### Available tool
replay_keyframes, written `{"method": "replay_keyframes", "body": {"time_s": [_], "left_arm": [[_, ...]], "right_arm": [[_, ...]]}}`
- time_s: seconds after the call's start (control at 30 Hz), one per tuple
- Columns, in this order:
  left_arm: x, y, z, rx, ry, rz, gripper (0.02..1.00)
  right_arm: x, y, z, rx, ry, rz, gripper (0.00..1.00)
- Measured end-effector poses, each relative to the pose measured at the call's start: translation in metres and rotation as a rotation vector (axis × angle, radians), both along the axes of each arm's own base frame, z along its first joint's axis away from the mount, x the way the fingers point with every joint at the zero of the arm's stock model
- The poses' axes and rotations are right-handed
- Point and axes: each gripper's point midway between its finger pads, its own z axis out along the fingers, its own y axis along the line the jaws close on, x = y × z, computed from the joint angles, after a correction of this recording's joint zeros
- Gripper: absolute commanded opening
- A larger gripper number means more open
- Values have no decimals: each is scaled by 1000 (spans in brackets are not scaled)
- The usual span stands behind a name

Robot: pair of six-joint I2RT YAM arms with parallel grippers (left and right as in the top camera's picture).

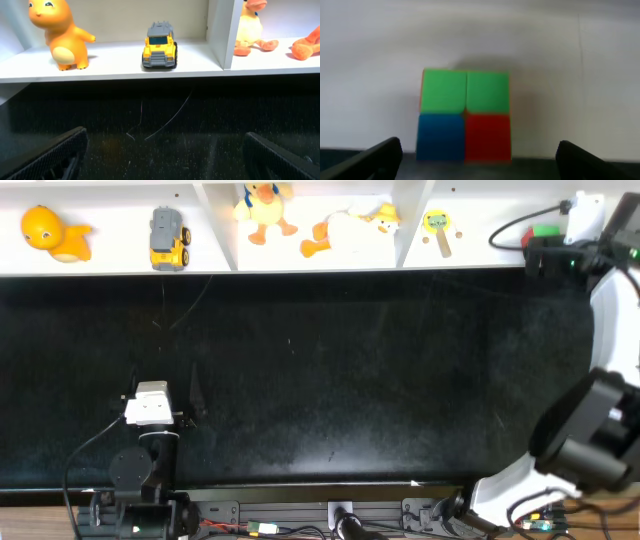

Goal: Store Toys

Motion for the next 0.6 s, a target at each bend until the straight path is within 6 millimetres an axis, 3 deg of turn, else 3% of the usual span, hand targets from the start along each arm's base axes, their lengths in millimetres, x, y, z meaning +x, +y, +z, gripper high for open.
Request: {"method": "replay_keyframes", "body": {"time_s": [0.3,0.47,0.6], "left_arm": [[0,0,0,0,0,0,998],[0,0,0,0,0,0,998],[0,0,0,0,0,0,998]], "right_arm": [[-88,36,10,-44,-58,-25,993],[-112,57,23,-43,-189,-132,993],[-121,94,33,-13,-310,-173,996]]}}
